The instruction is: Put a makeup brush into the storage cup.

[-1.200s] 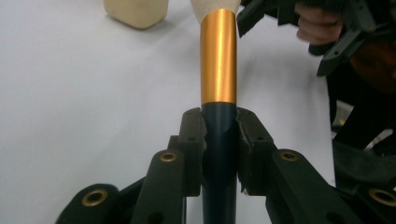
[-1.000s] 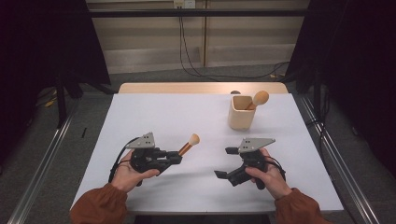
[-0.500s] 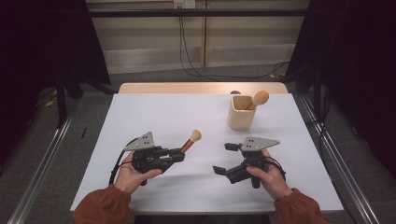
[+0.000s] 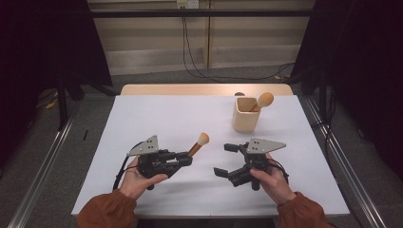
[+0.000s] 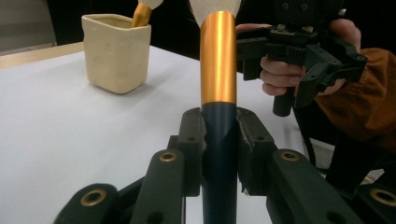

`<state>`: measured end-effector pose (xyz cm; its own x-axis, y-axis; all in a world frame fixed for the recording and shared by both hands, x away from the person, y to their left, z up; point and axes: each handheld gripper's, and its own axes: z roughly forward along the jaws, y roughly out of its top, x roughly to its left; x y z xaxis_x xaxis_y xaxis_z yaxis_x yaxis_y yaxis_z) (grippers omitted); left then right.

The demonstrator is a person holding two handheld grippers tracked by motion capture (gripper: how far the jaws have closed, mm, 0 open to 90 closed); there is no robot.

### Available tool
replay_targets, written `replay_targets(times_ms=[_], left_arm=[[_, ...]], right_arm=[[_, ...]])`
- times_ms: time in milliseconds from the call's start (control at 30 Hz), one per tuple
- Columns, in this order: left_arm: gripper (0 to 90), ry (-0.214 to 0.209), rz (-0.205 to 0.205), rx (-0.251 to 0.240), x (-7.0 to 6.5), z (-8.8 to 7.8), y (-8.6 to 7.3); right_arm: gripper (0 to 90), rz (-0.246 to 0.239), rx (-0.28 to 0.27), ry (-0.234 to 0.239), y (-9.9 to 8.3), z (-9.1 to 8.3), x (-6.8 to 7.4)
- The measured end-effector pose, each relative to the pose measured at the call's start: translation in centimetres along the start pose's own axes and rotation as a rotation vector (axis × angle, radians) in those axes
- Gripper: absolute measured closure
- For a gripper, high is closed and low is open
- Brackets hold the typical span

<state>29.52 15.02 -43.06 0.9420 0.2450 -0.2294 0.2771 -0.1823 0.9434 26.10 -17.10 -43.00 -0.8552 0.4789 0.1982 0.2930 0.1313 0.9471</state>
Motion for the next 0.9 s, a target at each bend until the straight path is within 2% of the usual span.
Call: replay_targets(times_ms=[100,300,467,633,833,900], left_arm=[[74.1,0.000,0.002,0.002,-0.1,0.1,0.0],[74.2,-0.006,0.006,0.002,-0.2,0.4,0.0],[74.2,-0.008,0.007,-0.001,-0.3,0.7,0.1],[74.2,-0.019,0.014,-0.004,-0.5,0.9,0.1],[74.2,-0.014,0.022,-0.004,-0.5,1.1,0.0],[74.2,-0.017,0.021,-0.006,-0.4,1.1,0.0]], right_arm=[[4.2,-0.007,-0.026,0.029,0.2,0.2,0.1],[2.1,0.019,-0.046,0.069,0.7,0.8,0.2],[1.2,0.024,-0.061,0.088,1.1,1.3,0.3],[0.8,0.054,-0.082,0.098,1.5,1.8,0.1],[11.8,0.070,-0.068,0.112,1.6,2.6,-0.1],[18.3,0.082,-0.073,0.128,1.6,2.9,-0.2]])
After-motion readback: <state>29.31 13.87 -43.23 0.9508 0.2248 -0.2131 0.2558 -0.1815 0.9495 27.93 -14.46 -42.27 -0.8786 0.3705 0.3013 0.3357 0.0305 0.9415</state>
